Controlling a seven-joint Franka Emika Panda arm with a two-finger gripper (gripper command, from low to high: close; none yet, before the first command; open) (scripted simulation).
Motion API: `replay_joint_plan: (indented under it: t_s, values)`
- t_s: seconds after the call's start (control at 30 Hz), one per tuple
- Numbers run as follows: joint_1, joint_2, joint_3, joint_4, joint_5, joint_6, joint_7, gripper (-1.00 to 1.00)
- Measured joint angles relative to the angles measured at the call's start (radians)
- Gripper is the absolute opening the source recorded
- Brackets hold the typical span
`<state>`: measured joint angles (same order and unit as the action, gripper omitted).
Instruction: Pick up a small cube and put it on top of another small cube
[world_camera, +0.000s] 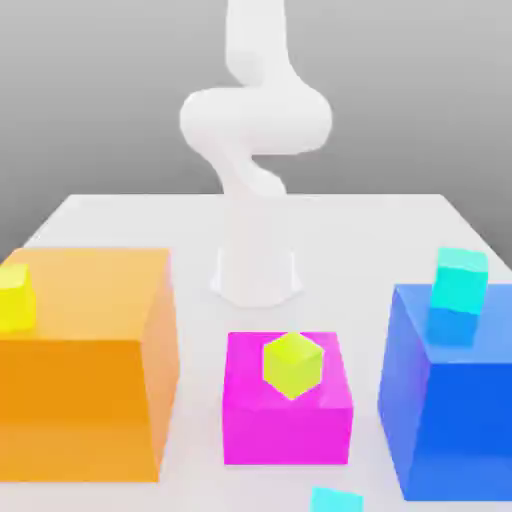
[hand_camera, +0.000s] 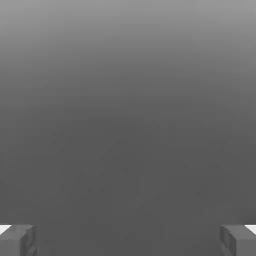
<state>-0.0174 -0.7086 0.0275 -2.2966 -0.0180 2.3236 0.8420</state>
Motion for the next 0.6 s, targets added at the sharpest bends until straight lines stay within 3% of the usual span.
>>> replay_joint_plan:
  t_s: [0.6]
  values:
    - [-0.062, 0.659, 0.14, 0.024, -0.144, 0.171, 0.312, 0.0]
